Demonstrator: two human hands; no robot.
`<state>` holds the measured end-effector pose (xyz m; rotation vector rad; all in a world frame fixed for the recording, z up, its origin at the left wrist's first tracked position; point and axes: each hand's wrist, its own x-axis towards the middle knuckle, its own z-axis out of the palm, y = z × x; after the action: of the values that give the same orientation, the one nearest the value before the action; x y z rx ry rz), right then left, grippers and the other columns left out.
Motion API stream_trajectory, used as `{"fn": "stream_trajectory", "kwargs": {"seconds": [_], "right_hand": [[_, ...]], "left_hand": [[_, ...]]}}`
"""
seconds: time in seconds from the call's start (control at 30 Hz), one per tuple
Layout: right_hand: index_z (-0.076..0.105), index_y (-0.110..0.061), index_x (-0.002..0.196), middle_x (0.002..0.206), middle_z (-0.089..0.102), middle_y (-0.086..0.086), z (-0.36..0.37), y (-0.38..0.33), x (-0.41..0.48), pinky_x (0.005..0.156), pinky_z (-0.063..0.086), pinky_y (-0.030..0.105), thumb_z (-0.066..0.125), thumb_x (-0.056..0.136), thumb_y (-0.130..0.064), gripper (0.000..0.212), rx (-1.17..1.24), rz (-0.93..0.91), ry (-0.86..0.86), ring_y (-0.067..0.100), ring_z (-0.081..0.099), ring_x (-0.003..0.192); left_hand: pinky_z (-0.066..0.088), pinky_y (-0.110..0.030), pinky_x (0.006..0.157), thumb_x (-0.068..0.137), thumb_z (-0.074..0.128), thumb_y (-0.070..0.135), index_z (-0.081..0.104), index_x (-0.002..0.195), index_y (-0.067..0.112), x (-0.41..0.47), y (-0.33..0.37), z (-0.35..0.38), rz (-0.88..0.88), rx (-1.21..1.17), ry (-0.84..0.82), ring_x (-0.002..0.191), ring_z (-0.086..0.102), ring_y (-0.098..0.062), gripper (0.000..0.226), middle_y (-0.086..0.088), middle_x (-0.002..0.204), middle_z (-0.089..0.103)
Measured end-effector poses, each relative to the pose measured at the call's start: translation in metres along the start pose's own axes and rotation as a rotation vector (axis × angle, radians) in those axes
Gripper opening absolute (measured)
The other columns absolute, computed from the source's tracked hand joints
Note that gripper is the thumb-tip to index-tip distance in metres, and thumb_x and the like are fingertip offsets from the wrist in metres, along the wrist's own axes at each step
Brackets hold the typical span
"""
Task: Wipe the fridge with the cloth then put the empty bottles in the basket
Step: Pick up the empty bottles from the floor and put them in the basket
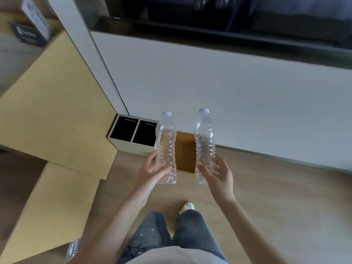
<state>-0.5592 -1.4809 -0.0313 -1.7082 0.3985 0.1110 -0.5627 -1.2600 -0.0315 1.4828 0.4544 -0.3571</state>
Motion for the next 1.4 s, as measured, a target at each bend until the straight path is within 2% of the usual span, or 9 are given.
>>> {"fn": "stream_trajectory", "kwargs": {"seconds": [0.13,0.27,0.47,0.6,0.77,0.97,1.1,1.2,1.4], "right_hand": [[0.064,-0.021,0.115,0.079,0.073,-0.018,-0.003,-0.010,0.053,0.060,0.050,0.014,0.085,0.080,-0.024,0.041,-0.008,0.010,-0.055,0.002,0.069,0.070],[0.066,-0.022,0.119,0.093,0.076,-0.007,0.009,-0.008,0.094,0.074,0.059,0.032,0.085,0.080,-0.027,0.043,-0.022,0.040,-0.087,0.014,0.074,0.083],[0.069,-0.027,0.110,0.097,0.074,0.002,0.048,0.020,0.151,0.087,0.058,0.052,0.085,0.080,-0.027,0.034,-0.011,0.096,-0.087,0.027,0.072,0.093],[0.068,-0.037,0.107,0.092,0.075,-0.004,0.080,0.058,0.190,0.076,0.061,0.038,0.087,0.076,-0.030,0.037,0.022,0.152,-0.061,0.016,0.073,0.085],[0.066,-0.034,0.115,0.095,0.077,-0.010,0.119,0.128,0.241,0.067,0.059,0.021,0.087,0.077,-0.021,0.046,0.077,0.221,-0.018,0.012,0.075,0.085],[0.055,-0.030,0.136,0.095,0.076,-0.013,0.153,0.236,0.314,0.065,0.058,0.018,0.086,0.077,-0.028,0.067,0.012,0.279,-0.020,0.005,0.074,0.082],[0.053,-0.035,0.139,0.116,0.070,-0.014,0.167,0.318,0.370,0.080,0.061,0.027,0.086,0.075,-0.039,0.072,-0.060,0.273,-0.047,0.002,0.068,0.100],[0.057,-0.039,0.132,0.105,0.074,-0.020,0.176,0.377,0.408,0.078,0.061,0.026,0.085,0.077,-0.034,0.062,-0.060,0.249,-0.058,0.002,0.072,0.092],[0.054,-0.038,0.135,0.113,0.067,-0.015,0.197,0.483,0.472,0.079,0.053,0.020,0.086,0.076,-0.040,0.068,-0.119,0.219,-0.055,-0.004,0.066,0.097]], "left_hand": [[0.047,-0.021,0.081,0.064,0.089,0.047,0.048,0.123,0.061,0.040,0.012,0.019,0.034,0.066,0.023,0.100,0.060,0.018,0.073,0.044,0.106,0.062],[0.050,-0.009,0.069,0.067,0.087,0.047,0.042,0.138,0.051,0.075,0.022,0.022,0.018,0.068,-0.012,0.105,0.058,0.016,0.084,0.044,0.116,0.058],[0.044,-0.018,0.079,0.062,0.087,0.053,0.043,0.129,0.064,0.151,0.012,-0.001,-0.051,0.110,-0.038,0.108,0.057,0.012,0.081,0.025,0.120,0.061],[0.042,-0.018,0.081,0.057,0.085,0.057,0.042,0.122,0.069,0.215,-0.013,-0.023,-0.088,0.151,-0.097,0.107,0.050,0.018,0.079,0.033,0.115,0.055],[0.035,-0.033,0.098,0.063,0.087,0.047,0.042,0.115,0.073,0.300,-0.066,-0.045,-0.160,0.181,-0.154,0.118,0.047,0.000,0.073,0.026,0.120,0.051],[0.036,-0.031,0.097,0.070,0.087,0.041,0.040,0.125,0.064,0.398,-0.164,-0.047,-0.184,0.191,-0.161,0.127,0.046,-0.011,0.075,0.010,0.134,0.052],[0.043,-0.015,0.077,0.069,0.087,0.041,0.040,0.116,0.069,0.467,-0.236,-0.039,-0.196,0.155,-0.144,0.104,0.056,0.008,0.072,0.027,0.115,0.049],[0.048,-0.005,0.060,0.070,0.087,0.036,0.042,0.120,0.062,0.518,-0.286,-0.032,-0.168,0.130,-0.122,0.091,0.061,0.018,0.072,0.020,0.117,0.057],[0.048,-0.007,0.064,0.070,0.088,0.036,0.044,0.133,0.050,0.596,-0.380,-0.016,-0.074,0.135,-0.047,0.098,0.063,0.005,0.078,0.015,0.121,0.058]]}}
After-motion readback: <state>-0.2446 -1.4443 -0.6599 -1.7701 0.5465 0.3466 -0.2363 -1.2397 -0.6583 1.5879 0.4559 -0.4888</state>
